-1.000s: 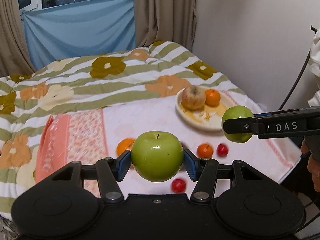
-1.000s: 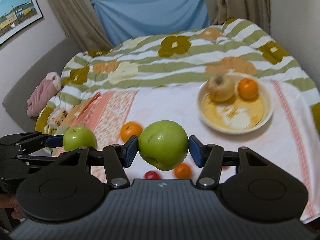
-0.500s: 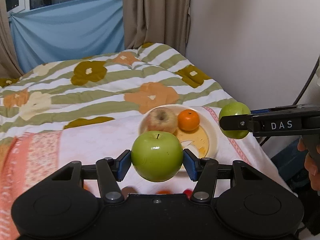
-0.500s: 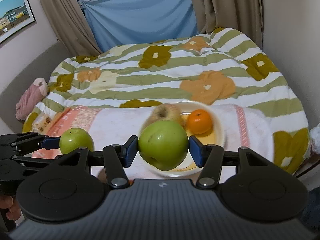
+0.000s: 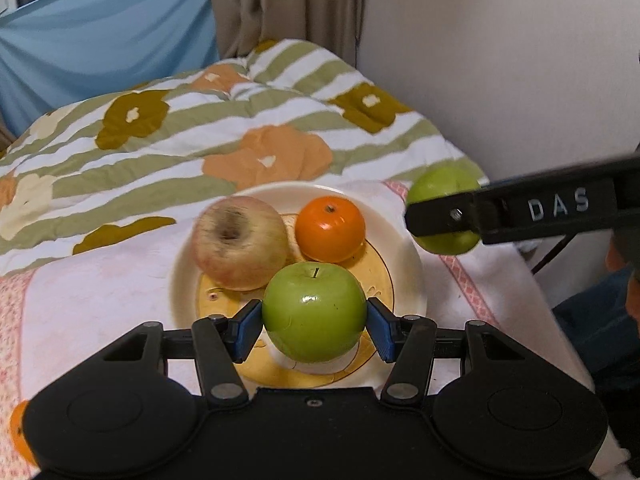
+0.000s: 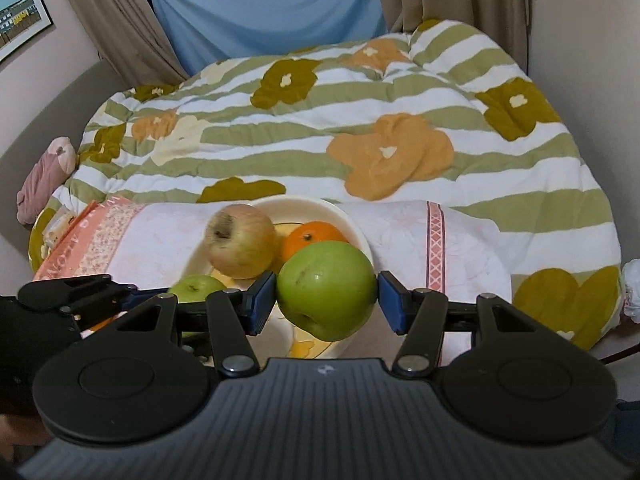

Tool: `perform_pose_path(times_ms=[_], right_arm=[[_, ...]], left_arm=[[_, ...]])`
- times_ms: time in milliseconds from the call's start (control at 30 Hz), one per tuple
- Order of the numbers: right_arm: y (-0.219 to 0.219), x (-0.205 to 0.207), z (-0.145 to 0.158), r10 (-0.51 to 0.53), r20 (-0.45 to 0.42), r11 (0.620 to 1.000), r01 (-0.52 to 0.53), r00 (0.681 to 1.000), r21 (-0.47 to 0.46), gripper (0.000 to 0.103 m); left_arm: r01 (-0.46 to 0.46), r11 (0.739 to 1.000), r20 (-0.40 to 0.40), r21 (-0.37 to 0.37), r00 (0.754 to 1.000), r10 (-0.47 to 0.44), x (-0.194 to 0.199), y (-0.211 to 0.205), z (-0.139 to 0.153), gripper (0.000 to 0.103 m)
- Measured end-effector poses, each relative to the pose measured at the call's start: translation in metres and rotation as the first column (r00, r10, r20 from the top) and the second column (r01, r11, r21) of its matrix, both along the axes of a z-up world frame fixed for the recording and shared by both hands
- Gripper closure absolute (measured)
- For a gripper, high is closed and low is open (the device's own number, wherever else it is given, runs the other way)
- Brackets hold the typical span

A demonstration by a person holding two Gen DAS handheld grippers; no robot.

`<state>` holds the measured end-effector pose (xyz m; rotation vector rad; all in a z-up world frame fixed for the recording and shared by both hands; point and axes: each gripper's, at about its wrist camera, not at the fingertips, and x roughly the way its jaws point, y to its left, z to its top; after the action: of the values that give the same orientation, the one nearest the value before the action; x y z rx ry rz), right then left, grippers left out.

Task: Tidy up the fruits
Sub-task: 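Open the left tool to drop its green apple while the right tool releases its apple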

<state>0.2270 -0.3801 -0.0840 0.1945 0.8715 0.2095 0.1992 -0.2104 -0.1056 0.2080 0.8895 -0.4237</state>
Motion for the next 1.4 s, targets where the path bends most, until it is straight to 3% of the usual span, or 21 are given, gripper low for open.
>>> perform_pose_path(times_ms=[200,467,633,700,767,1067,1400], right_arm=[[-0.001,0.016,-0.016,0.03,-0.016,1.0,-0.03,0.999,0.004,0.033],[0.001,0.024,-0.025,0.057,-0.03,0.998,-0.057,0.998,0.015,0.033],[0.003,0.025,-0.026,0.062,-0.035,0.998,-0.061,0.997,0.016,0.033],[0.004,0.025,-0.025,0.064,-0.036,0.998,-0.063,0.997,0.012,0.033],[0.004,0.025,-0.024,0.067,-0.039,0.998,-0.066,0.997,0.011,0.033],[0.007,0.023,-0.024,0.076,-0.034,0.997,-0.076,0.997,0.013,0.033],[0.009,0.027,-0.033,0.071,-0.046,0.997,-0.07,0.996,0.015,0.033]], left_arm=[[0.021,0.998,-0.018,0.054,1.0,-0.02,0.006,-0.016,-0.02,0.043],[0.021,0.996,-0.03,0.087,0.999,-0.018,0.007,-0.02,-0.027,0.043],[0.019,0.997,-0.035,0.071,0.999,-0.017,0.006,-0.02,-0.028,0.041],[0.019,0.997,-0.021,0.078,1.0,-0.018,0.003,-0.021,-0.024,0.015],[0.014,0.997,0.0,0.08,1.0,-0.014,-0.002,-0.018,-0.018,0.01],[-0.038,0.997,0.003,0.065,0.999,0.038,-0.014,0.009,0.003,0.01],[-0.079,0.995,-0.002,0.054,0.997,0.079,-0.021,0.025,0.005,0.01]])
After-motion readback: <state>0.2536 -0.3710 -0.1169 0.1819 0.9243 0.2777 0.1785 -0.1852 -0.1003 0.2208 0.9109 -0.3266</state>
